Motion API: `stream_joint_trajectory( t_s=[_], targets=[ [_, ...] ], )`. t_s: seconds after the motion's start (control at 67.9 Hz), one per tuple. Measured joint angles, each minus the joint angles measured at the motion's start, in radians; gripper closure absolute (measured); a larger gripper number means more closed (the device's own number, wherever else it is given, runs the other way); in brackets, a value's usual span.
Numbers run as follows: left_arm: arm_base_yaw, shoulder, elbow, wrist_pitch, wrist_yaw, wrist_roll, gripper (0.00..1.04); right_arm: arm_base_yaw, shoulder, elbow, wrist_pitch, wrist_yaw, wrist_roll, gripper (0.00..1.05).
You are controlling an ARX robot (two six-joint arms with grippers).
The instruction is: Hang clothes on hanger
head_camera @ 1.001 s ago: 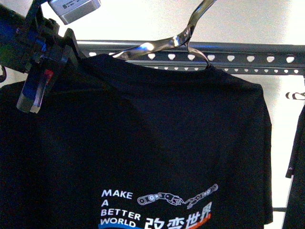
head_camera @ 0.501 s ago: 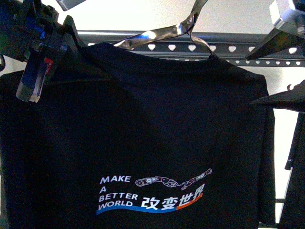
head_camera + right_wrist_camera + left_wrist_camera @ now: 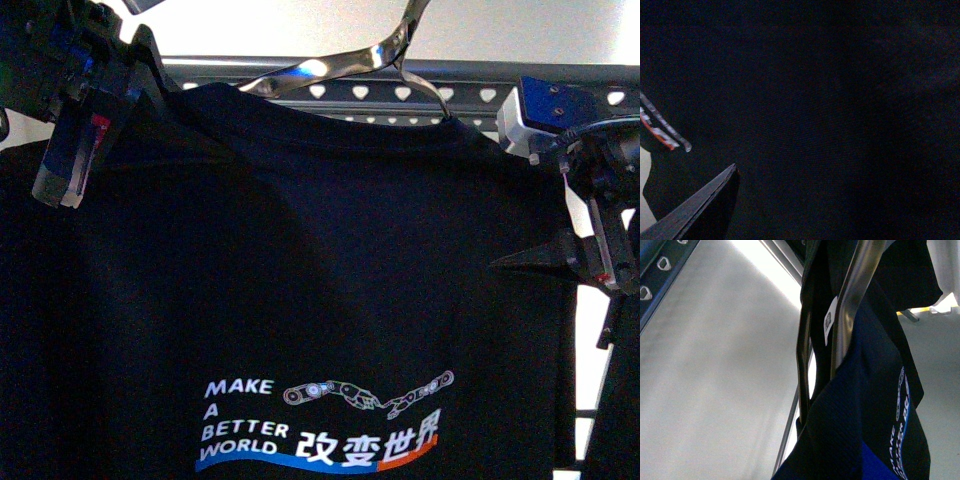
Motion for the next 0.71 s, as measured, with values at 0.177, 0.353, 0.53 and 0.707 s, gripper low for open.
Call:
stream_joint_trajectory(
  t_s=[0.177, 0.353, 0.53, 0.707],
  targets=[
    [0.000, 0.000, 0.000, 0.000, 0.001, 0.000, 1.01, 0.000, -0.019, -0.026, 0.037, -0.014, 0.037, 0.42],
    [0.000, 0.000, 0.000, 0.000, 0.004, 0.000, 0.90, -0.019, -0.056, -0.060, 0.014, -0.033, 0.020, 0.70],
    [0.000, 0.000, 0.005, 0.002, 0.011, 0.001, 0.64, -0.057, -0.093, -0.094, -0.035, -0.053, -0.052, 0.93],
    [0.000, 0.000, 0.010, 0.003, 0.016, 0.001, 0.39, -0.101, -0.144, -0.149, -0.080, -0.077, -0.097, 0.95]
  ],
)
